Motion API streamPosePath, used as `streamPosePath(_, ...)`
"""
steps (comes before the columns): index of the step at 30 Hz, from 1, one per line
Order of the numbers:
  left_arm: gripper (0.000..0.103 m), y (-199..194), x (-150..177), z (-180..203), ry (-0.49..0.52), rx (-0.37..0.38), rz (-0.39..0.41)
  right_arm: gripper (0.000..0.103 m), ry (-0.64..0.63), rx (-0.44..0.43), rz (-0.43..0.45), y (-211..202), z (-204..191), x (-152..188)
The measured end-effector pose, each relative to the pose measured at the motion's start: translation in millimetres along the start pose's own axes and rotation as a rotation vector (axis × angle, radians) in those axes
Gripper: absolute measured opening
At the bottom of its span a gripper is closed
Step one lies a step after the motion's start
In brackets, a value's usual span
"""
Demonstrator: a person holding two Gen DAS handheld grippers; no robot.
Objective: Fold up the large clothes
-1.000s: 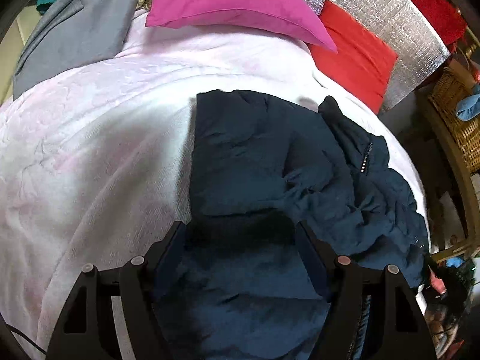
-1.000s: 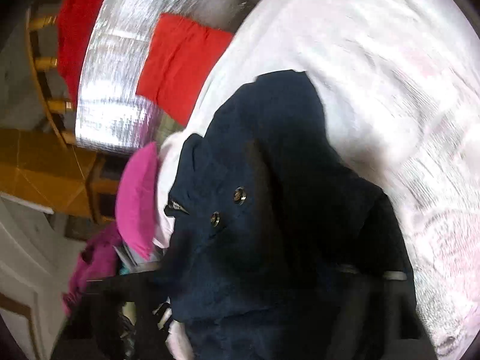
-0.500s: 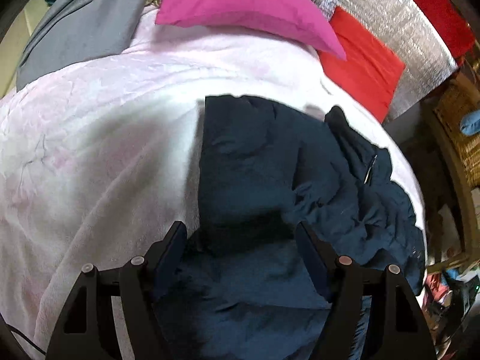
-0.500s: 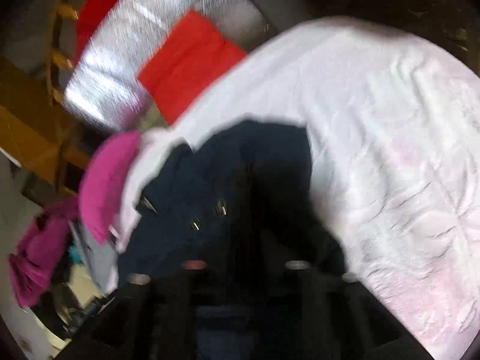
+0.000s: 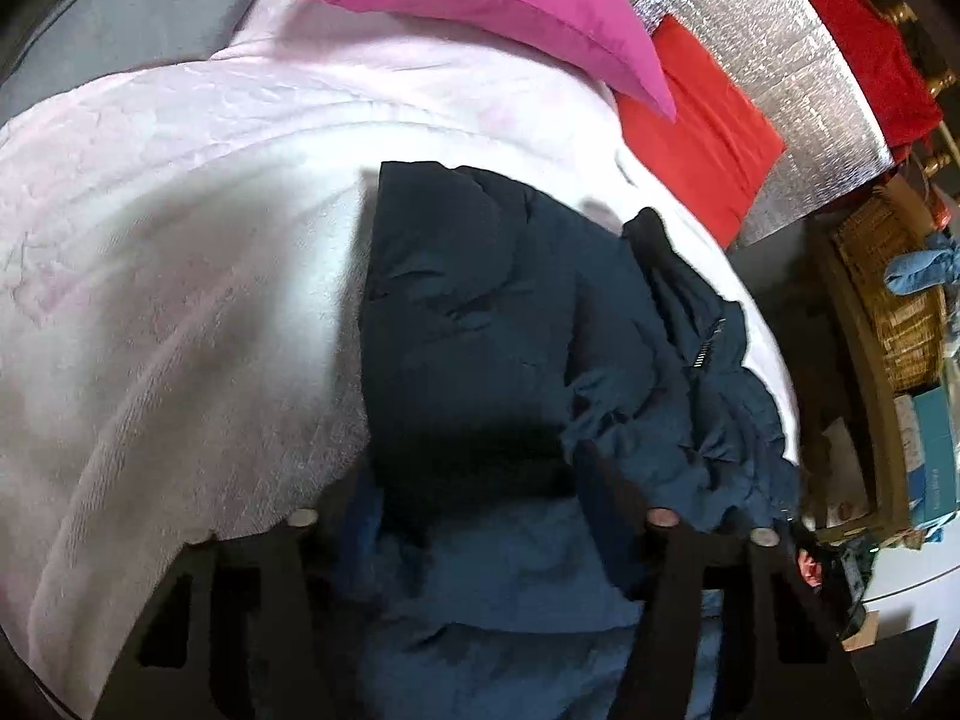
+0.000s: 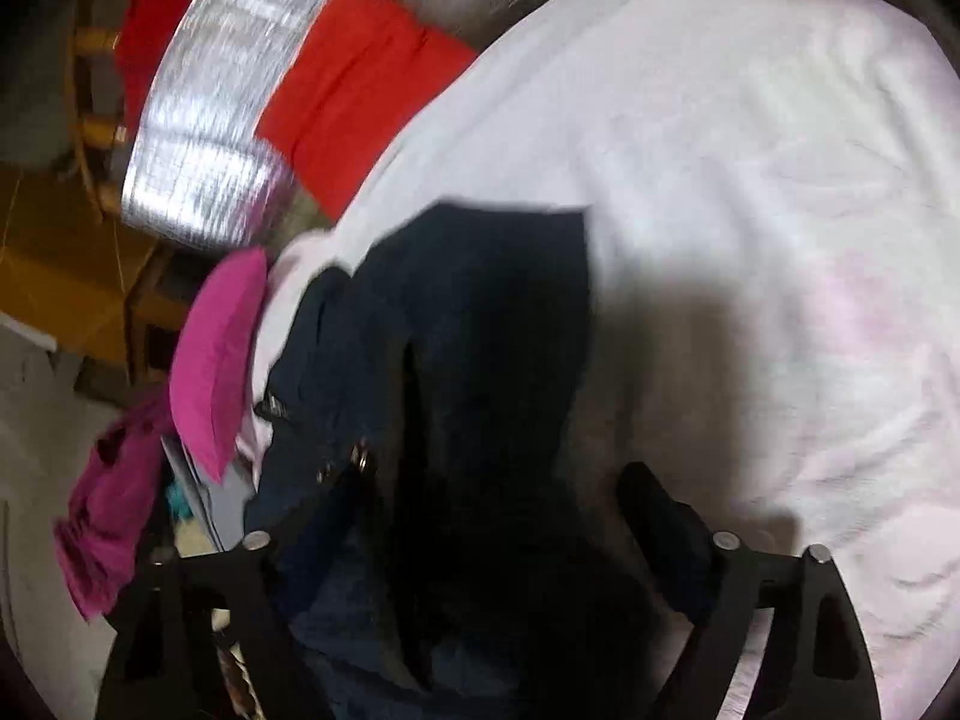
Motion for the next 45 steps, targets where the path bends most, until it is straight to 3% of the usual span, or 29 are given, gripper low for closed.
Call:
streamPosePath(2,0.048,4,-1,-1,0.001,-0.007,0.005,0.074,-0.074,0.050,-0.022,4,-9,3)
streamPosePath(3,0.045,6,-2,-1,-0.001,-0.007,0.007,0.061,-0.107,0.085,-0.025,5,-12,5)
streamPosePath(5,0.038,9,-4,0,-0.004,-0.003,0.020,0.052,-0.174,0.157,-0.014,2,-18,7)
streamPosePath(7,0.035,12,-5,3,0.010,-0.007,0.032,0.037,-0.184,0.171,0.012,-2,-20,4)
streamPosePath(13,0.028,21,-12,14,0.035,-0.003,0.078,0.028,-0.269,0.263,0.140,-17,-30,-15)
streamPosePath(17,0.027,26,-17,23,0.075,-0.020,0.111,0.028,-0.255,0.277,0.187,-16,-26,-34)
streamPosePath(21,0.030,27,-16,24,0.103,-0.059,0.116,0.030,-0.221,0.272,0.131,-6,-10,-29)
streamPosePath(23,0.032,21,-14,17,0.096,-0.062,0.103,0.036,-0.188,0.254,0.098,-12,-5,-23)
streamPosePath(27,0.040,-1,-13,7,0.076,-0.094,0.109,0.071,-0.097,0.181,0.074,-43,1,-7)
streamPosePath(34,0.049,-59,13,-11,0.102,-0.113,0.137,0.072,-0.057,0.128,0.077,-115,10,51)
streamPosePath(41,0.060,-107,85,-51,0.198,-0.172,0.129,0.072,-0.050,0.052,0.052,-155,1,126)
streamPosePath(45,0.061,-126,127,-81,0.171,-0.166,0.076,0.072,-0.066,-0.008,0.039,-172,-7,170)
Point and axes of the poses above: each gripper's, at about its wrist camera, not at the fingertips, and y roughly the way its jaws point, z to its right, x to its underside, the point moved 9 cm from there along y, roughly the way its jaws point, and after that the axes turned 9 degrees about -y, right-handed, at the moved point
